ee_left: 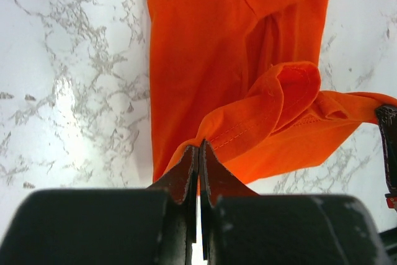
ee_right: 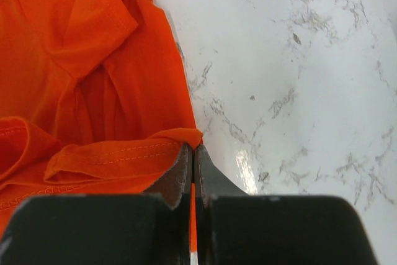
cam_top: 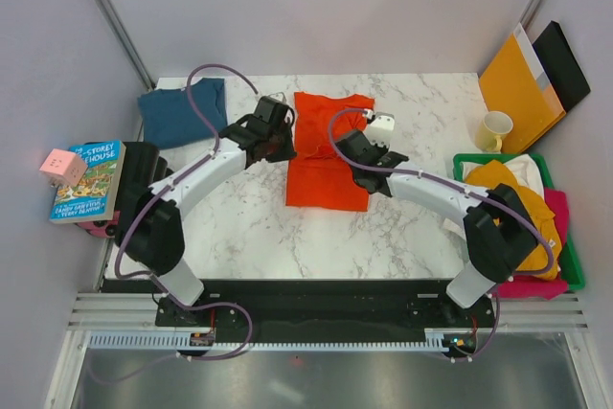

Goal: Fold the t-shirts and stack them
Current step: Fold the folded rectangular tshirt in 1/3 of the way

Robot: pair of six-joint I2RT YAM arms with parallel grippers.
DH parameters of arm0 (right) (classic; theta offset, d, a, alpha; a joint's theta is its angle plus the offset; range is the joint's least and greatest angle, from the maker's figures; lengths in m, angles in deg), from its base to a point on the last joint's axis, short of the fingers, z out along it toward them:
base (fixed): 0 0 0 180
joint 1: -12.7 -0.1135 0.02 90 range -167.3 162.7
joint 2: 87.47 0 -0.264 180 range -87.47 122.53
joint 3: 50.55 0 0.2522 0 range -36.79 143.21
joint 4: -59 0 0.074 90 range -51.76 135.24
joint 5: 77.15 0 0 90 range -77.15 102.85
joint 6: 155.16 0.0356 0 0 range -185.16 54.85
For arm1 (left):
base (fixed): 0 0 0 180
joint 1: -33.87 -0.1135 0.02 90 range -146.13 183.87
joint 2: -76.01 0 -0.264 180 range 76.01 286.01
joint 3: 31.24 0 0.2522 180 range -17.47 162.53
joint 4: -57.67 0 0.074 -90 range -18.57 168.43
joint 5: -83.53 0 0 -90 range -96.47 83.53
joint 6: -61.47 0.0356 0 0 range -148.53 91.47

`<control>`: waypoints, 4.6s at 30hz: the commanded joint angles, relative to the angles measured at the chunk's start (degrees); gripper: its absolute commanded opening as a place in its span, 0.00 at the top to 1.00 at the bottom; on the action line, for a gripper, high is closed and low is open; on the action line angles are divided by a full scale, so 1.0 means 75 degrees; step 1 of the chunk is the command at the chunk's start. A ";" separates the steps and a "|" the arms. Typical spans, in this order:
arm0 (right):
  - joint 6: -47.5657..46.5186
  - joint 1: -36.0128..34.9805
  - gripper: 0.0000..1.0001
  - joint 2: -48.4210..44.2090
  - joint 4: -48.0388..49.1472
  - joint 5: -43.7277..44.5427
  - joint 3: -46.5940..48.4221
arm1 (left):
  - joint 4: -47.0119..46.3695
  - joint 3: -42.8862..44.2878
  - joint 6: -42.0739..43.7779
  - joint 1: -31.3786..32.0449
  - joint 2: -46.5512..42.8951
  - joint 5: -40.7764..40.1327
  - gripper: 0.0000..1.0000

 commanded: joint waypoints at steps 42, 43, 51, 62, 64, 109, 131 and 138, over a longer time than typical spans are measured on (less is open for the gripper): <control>-0.0808 0.0285 0.33 0.0548 0.1160 -0.1937 0.0136 | -0.0056 0.1025 0.0201 -0.0405 0.1694 -0.0128 0.62; -0.0726 0.0249 0.33 0.0524 0.1184 -0.1949 -0.0042 | -0.0265 0.0729 0.0108 -0.0370 0.1519 -0.0070 0.61; -0.0444 0.0155 0.35 0.0652 0.1594 -0.1703 -0.0935 | -0.0958 -0.0715 -0.0104 0.0028 0.1353 0.0283 0.62; 0.0142 0.0132 0.59 0.1250 0.1361 -0.2241 -0.1332 | -0.1076 -0.1148 -0.0197 0.0416 0.1822 0.0552 0.87; 0.0305 0.0061 0.67 0.1215 0.1290 -0.2405 -0.1438 | -0.1076 -0.1336 -0.0233 0.0533 0.1822 0.0552 0.92; -0.0948 -0.1486 1.00 0.1683 -0.0094 -0.1855 0.1104 | -0.0971 -0.3656 -0.0608 0.1857 -0.2818 -0.0186 0.98; -0.0973 -0.1602 1.00 0.1334 0.0001 -0.1890 0.1342 | -0.1111 -0.3938 -0.0643 0.1857 -0.2362 0.0189 0.98; -0.0187 -0.2283 1.00 0.0875 0.0106 -0.2101 0.0343 | -0.1275 -0.3903 -0.0690 0.1857 -0.2127 0.0353 0.98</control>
